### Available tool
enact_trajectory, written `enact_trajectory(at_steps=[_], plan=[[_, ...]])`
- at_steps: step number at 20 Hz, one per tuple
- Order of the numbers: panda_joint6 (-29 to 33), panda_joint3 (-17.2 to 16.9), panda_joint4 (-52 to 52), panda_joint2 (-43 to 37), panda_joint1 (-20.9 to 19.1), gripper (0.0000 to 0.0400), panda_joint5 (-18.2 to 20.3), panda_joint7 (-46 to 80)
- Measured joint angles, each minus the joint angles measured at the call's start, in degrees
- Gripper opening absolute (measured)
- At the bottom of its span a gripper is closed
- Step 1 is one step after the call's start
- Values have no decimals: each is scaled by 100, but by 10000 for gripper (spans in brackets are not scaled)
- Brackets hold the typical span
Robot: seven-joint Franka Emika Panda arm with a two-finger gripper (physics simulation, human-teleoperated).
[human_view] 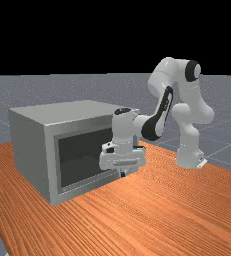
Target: Open the microwave
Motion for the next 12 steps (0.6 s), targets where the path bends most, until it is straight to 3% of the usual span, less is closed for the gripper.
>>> enact_trajectory(at_steps=[7,12], plan=[[218,-222,-304,-160,258,0,220,1447],[144,-508,-594,-406,510,0,63,2674]])
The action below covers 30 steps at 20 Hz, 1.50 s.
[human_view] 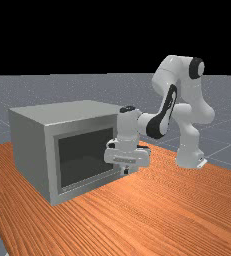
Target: Open the microwave
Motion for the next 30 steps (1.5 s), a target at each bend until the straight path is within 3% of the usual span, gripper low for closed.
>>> enact_trajectory(at_steps=[19,29,30], plan=[[-511,-727,473,189,735,0,128,4223],[-408,-639,427,161,632,0,152,3714],[-851,-639,710,321,587,0,168,3727]])
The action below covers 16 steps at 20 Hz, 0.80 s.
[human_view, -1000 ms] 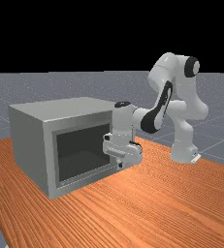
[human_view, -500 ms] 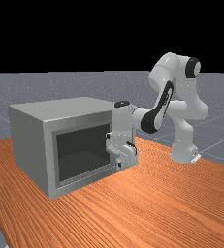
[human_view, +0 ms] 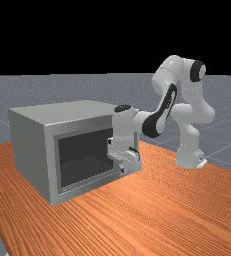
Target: Open the microwave
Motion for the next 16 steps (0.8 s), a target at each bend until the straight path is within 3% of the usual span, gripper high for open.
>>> enact_trajectory(at_steps=[2,7,9,12,14,16], plan=[[-598,-25,353,259,-57,0,-24,58],[-322,8,231,194,-34,0,-19,-16],[115,-44,-73,-75,83,0,-167,96],[67,-100,-178,-479,252,0,-434,382],[-757,-83,44,-555,401,0,-530,794],[-726,77,-206,-718,538,0,-455,818]])
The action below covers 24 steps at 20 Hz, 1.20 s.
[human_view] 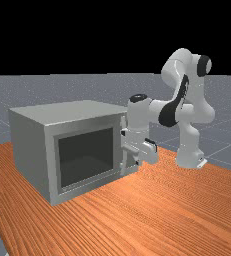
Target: Open the microwave
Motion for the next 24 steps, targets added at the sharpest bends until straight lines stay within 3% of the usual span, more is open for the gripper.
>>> enact_trajectory(at_steps=[5,6,7,9,10,12,13,16,17,18,19,21,22,24], plan=[[286,68,-316,-95,307,0,-26,669],[379,-21,-371,-123,403,0,-52,1395],[414,-12,-385,-138,440,0,-240,1335],[492,-245,-395,-85,846,0,-1136,2653],[478,-294,-370,-33,934,0,-1259,2939],[535,-220,-366,-11,872,0,-1029,2620],[579,-465,-406,30,1150,0,-1795,3519],[645,-376,-374,61,1013,0,-1456,3056],[685,-643,-427,98,1315,0,-2285,4003],[808,-770,-480,107,1444,0,-2634,4458],[825,-841,-481,129,1530,0,-2831,4720],[865,-715,-437,129,1410,0,-2441,4264],[937,-949,-498,143,1660,0,-3012,5221],[943,-1140,-482,187,1828,0,-3419,5871]])
